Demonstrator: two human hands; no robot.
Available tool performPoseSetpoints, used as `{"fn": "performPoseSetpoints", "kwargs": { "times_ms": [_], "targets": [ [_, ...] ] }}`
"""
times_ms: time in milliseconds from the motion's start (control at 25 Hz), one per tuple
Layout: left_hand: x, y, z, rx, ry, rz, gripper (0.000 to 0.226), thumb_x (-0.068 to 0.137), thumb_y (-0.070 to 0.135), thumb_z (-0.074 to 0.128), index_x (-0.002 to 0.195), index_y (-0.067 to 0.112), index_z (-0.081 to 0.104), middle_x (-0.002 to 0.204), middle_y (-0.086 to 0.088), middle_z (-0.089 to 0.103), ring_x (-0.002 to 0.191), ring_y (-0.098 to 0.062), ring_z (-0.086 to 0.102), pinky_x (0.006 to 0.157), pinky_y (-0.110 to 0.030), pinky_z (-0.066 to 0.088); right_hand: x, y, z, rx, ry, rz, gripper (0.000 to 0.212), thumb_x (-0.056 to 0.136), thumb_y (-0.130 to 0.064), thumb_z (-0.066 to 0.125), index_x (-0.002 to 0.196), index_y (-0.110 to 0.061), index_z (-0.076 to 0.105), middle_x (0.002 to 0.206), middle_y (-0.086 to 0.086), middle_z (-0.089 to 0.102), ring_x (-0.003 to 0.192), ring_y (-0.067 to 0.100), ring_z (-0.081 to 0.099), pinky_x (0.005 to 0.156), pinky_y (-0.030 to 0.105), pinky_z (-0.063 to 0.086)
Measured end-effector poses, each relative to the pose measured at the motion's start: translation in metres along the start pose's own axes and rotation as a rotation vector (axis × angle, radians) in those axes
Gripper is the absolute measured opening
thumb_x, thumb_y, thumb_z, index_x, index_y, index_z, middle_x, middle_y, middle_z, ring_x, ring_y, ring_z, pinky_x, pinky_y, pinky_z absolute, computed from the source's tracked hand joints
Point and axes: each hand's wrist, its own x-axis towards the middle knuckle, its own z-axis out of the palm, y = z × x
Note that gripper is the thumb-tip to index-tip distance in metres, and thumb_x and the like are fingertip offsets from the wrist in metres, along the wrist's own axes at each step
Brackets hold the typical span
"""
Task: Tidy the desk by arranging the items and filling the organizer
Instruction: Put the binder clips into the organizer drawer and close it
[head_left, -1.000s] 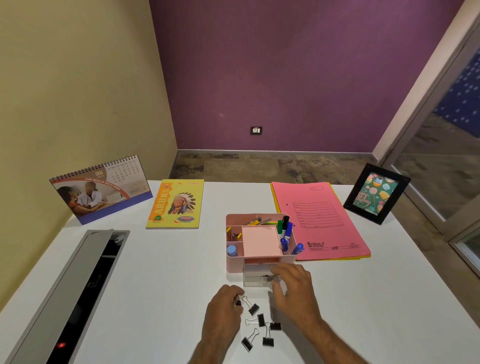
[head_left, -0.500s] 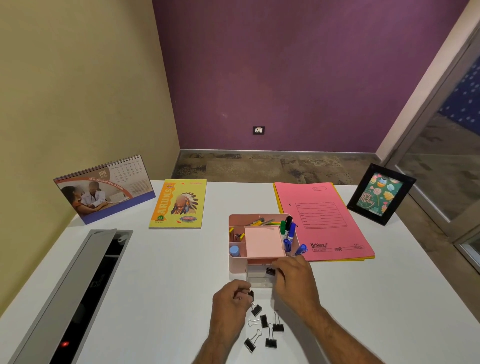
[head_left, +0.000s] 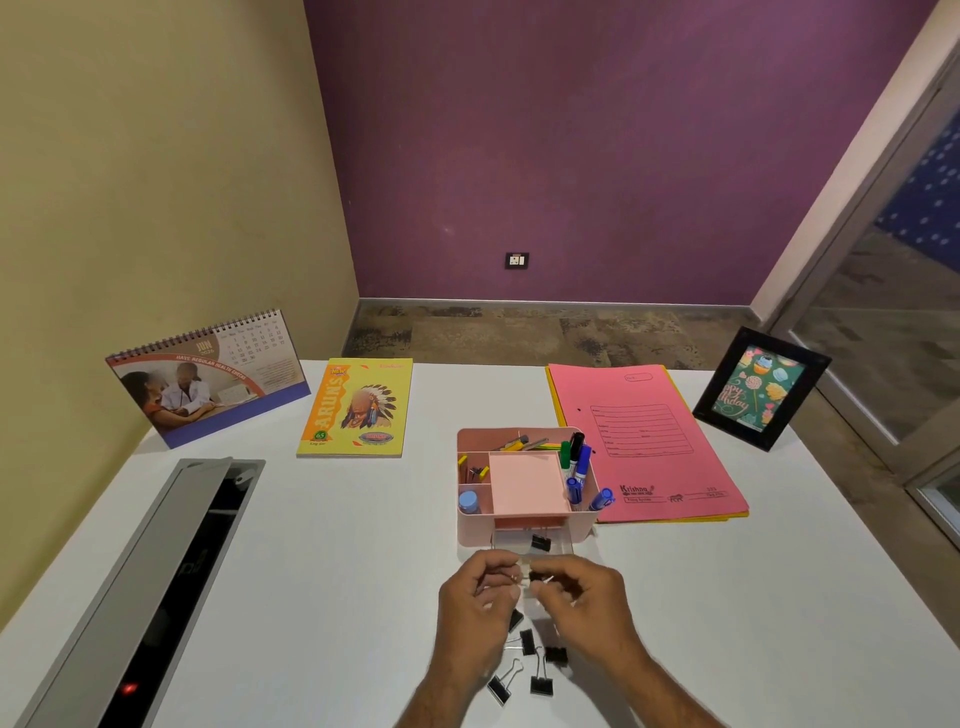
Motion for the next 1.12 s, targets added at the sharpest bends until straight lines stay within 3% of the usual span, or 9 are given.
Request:
{"fn": "performPoseSetpoints", "kwargs": {
  "times_ms": [120, 240, 360, 480, 640, 720, 880, 1120],
  "targets": [
    [-0.002, -0.014, -0.013, 0.267, -0.079, 0.096, 0.037, 0.078, 0.009, 0.073, 0.1, 0.038, 0.063, 0.103, 0.016, 0.066, 0.101, -0.005, 0.062, 0.091, -0.027, 0.052, 0.011, -0.003, -0.008, -0.081, 0.093, -0.053, 0.029, 0.076, -0.007, 0.079, 0.089, -0.032, 0.076, 0.083, -0.018, 0.073, 0.078, 0.006, 0.068, 0.069, 0.021, 0.057],
    [-0.002, -0.023, -0.027, 0.714, -0.3, 0.273, 0.045, 0.076, 0.02, 0.065, 0.117, 0.037, 0.058, 0.123, 0.023, 0.054, 0.119, 0.003, 0.042, 0.103, -0.028, 0.039, 0.027, -0.004, -0.013, -0.322, 0.067, -0.09, 0.019, 0.08, -0.021, 0.076, 0.096, -0.03, 0.075, 0.092, -0.018, 0.073, 0.078, 0.004, 0.066, 0.072, 0.022, 0.056],
    [0.003, -0.022, -0.03, 1.02, -0.481, 0.346, 0.054, 0.085, 0.02, 0.056, 0.135, 0.038, 0.048, 0.139, 0.024, 0.047, 0.127, -0.007, 0.032, 0.108, -0.034, 0.029, 0.04, -0.007, -0.011, -0.536, -0.012, -0.156, 0.014, 0.083, -0.022, 0.072, 0.096, -0.026, 0.074, 0.095, -0.01, 0.074, 0.083, 0.009, 0.067, 0.078, 0.023, 0.056],
    [0.006, -0.021, -0.027, 1.173, -0.527, 0.422, 0.041, 0.092, 0.018, 0.049, 0.128, 0.037, 0.05, 0.134, 0.016, 0.054, 0.124, -0.016, 0.038, 0.1, -0.04, 0.034, 0.051, -0.011, -0.005, -0.71, -0.144, -0.183, 0.013, 0.088, -0.018, 0.062, 0.097, -0.021, 0.072, 0.097, -0.002, 0.073, 0.087, 0.015, 0.065, 0.078, 0.023, 0.052],
    [0.008, -0.024, -0.025, 1.235, -0.506, 0.443, 0.015, 0.089, 0.018, 0.049, 0.101, 0.027, 0.055, 0.111, 0.011, 0.063, 0.109, -0.02, 0.047, 0.086, -0.039, 0.039, 0.062, -0.011, 0.0, -0.849, -0.264, -0.15, 0.02, 0.089, -0.014, 0.058, 0.104, -0.016, 0.071, 0.103, 0.003, 0.07, 0.093, 0.02, 0.064, 0.08, 0.025, 0.048],
    [0.009, -0.026, -0.024, 1.234, -0.485, 0.452, 0.016, 0.091, 0.019, 0.05, 0.101, 0.027, 0.06, 0.112, 0.01, 0.065, 0.106, -0.02, 0.049, 0.085, -0.038, 0.04, 0.062, -0.009, 0.001, -0.853, -0.281, -0.143, 0.02, 0.09, -0.016, 0.058, 0.105, -0.016, 0.071, 0.104, 0.003, 0.071, 0.094, 0.02, 0.064, 0.082, 0.024, 0.048],
    [0.009, -0.031, -0.024, 1.173, -0.424, 0.401, 0.02, 0.095, 0.023, 0.052, 0.11, 0.027, 0.065, 0.113, 0.007, 0.064, 0.105, -0.019, 0.051, 0.09, -0.034, 0.041, 0.048, -0.001, -0.003, -0.735, -0.125, -0.252, 0.017, 0.083, -0.02, 0.061, 0.095, -0.023, 0.073, 0.095, -0.006, 0.074, 0.087, 0.015, 0.065, 0.079, 0.026, 0.054],
    [0.007, -0.033, -0.028, 1.085, -0.306, 0.322, 0.018, 0.093, 0.033, 0.055, 0.104, 0.03, 0.069, 0.104, 0.014, 0.07, 0.1, -0.009, 0.052, 0.088, -0.028, 0.043, 0.01, 0.012, -0.009, -0.527, 0.049, -0.366, 0.021, 0.072, -0.017, 0.07, 0.092, -0.022, 0.076, 0.09, -0.011, 0.074, 0.082, 0.008, 0.066, 0.072, 0.021, 0.055]
  ]
}}
